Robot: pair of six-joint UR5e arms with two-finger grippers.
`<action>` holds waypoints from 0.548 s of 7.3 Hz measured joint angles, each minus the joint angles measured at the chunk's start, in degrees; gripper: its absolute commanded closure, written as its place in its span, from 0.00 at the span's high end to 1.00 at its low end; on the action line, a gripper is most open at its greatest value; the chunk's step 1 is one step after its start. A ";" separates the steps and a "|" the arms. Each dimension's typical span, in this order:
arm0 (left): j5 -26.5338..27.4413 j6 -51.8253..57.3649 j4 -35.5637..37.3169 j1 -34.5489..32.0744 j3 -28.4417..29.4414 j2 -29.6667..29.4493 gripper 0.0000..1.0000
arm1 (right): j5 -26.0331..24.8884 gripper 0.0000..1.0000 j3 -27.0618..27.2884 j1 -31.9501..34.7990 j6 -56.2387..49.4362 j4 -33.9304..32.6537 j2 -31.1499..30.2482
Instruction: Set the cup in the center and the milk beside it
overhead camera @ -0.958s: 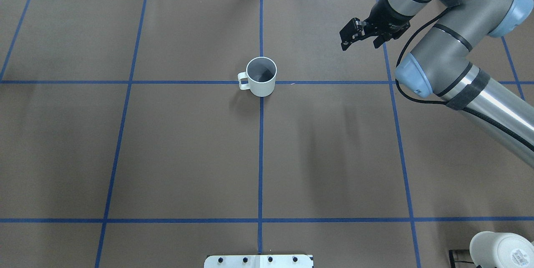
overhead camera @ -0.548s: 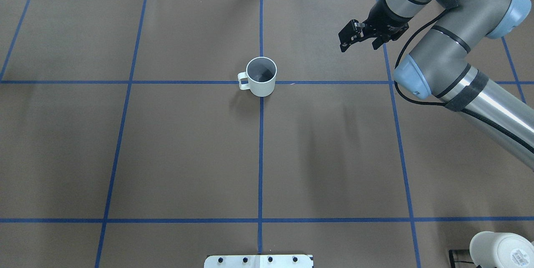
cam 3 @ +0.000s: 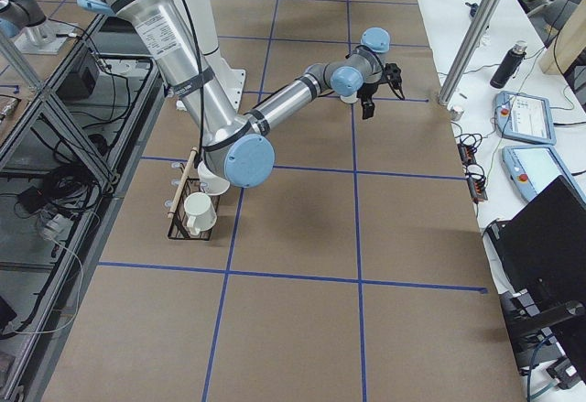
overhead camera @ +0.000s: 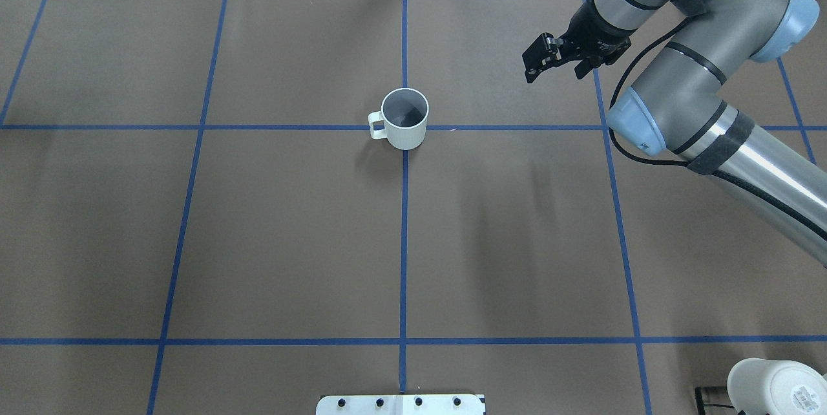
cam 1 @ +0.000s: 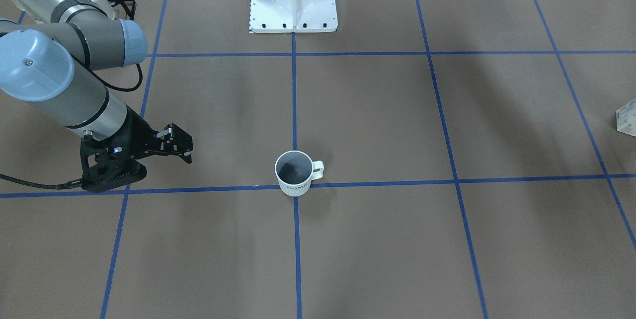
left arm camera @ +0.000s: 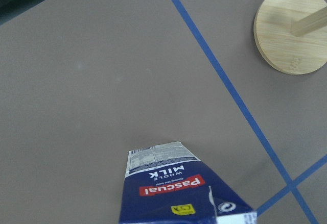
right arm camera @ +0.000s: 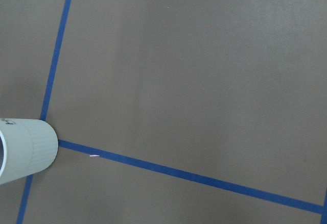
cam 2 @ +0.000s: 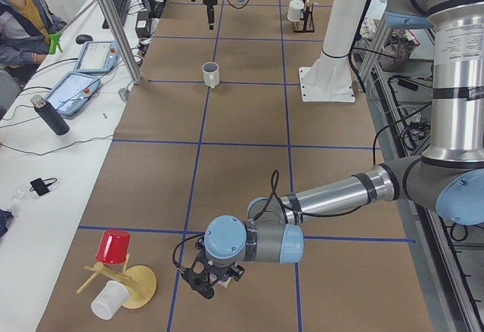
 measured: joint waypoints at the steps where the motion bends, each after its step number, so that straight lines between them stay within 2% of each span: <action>1: 0.00 -0.28 0.01 0.04 -0.01 -0.15 0.46 | -0.01 1.00 0.00 -0.02 -0.02 0.00 0.00; 4: -2.49 -5.88 0.86 0.96 -2.43 -4.22 0.45 | 0.27 1.00 1.46 0.20 -0.04 -0.05 -1.35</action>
